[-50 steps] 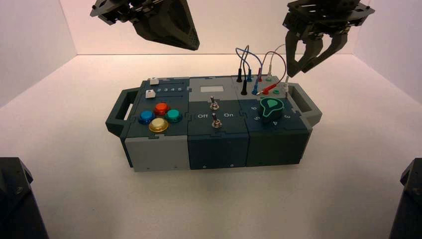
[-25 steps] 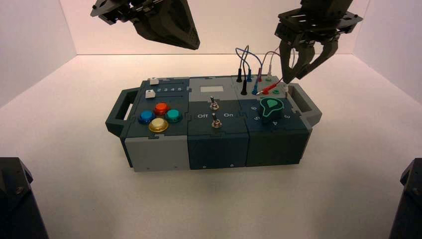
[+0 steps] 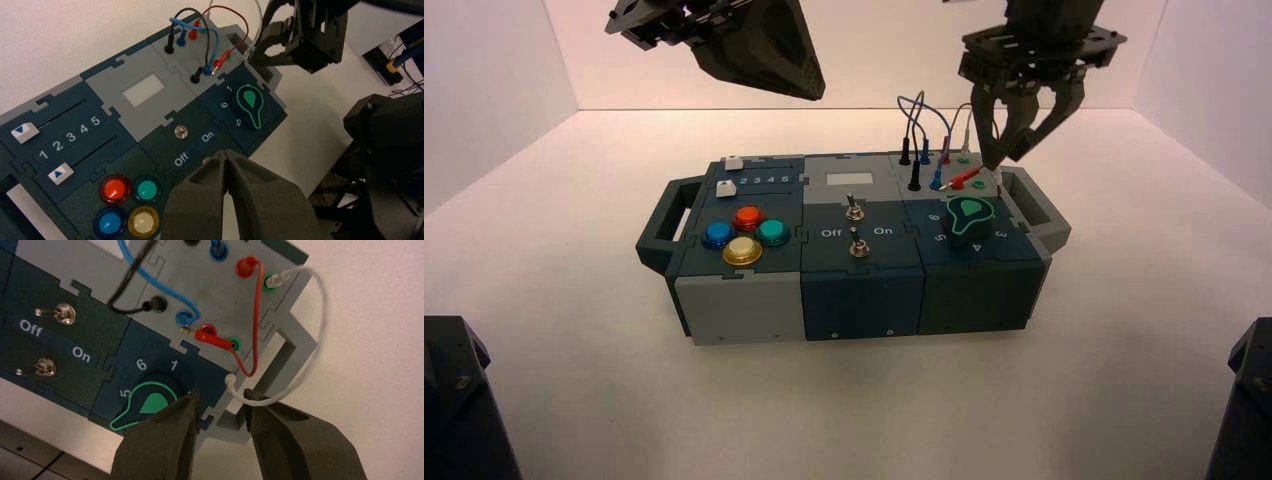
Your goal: Insert the white wire.
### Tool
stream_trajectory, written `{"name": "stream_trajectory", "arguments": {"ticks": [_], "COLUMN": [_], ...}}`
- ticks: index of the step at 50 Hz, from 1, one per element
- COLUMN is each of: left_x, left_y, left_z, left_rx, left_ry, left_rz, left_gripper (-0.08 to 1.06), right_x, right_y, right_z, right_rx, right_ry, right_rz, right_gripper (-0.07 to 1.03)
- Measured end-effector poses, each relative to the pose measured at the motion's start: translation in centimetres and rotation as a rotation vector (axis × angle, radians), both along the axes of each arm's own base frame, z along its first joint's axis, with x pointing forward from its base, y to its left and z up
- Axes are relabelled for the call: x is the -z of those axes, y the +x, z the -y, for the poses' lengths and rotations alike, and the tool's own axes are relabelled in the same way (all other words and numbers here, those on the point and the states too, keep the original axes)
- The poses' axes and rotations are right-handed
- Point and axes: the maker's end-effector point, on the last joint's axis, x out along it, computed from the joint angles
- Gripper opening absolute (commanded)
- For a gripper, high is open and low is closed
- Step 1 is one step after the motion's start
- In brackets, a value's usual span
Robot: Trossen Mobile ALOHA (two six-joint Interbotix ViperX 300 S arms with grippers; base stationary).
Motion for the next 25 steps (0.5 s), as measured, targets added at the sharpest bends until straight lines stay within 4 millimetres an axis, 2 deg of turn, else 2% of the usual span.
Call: {"name": "stream_trajectory", "arguments": {"ticks": [11,25], "left_x": [0.0,0.1], "left_y": [0.0,0.0], "left_z": [0.0,0.0], "left_rx": [0.001,0.003], "left_ry": [0.001,0.003], "left_rz": [0.001,0.002], "left_gripper": [-0.03,-0.03], "right_x": [-0.3,0.9], "right_y": [0.5,0.2], "right_z": [-0.1,0.0], "right_rx": [-0.004,-0.005], "right_ry": [-0.017,-0.054], "right_rz": [-0.017,-0.081], "right_gripper": [0.47,0.46]}}
